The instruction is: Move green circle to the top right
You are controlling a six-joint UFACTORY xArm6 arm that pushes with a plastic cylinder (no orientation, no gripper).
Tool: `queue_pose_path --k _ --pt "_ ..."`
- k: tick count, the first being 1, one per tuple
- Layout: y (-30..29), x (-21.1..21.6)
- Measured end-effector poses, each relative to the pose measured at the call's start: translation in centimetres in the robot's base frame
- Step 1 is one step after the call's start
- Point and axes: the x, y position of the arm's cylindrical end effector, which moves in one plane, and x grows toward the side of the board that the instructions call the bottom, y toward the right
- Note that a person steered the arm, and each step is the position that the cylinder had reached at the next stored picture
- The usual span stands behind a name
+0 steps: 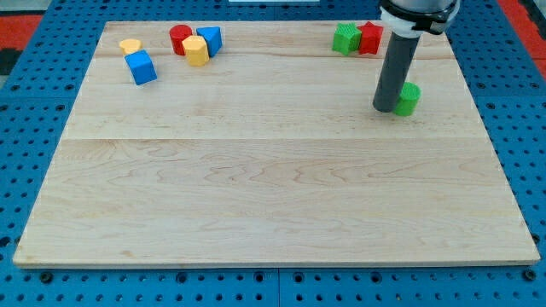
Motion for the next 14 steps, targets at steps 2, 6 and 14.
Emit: queue_pose_path --k 2,6,14 --pt "0.3 1.9" --pt "3.4 -1.0" --pt "4.2 -8.5"
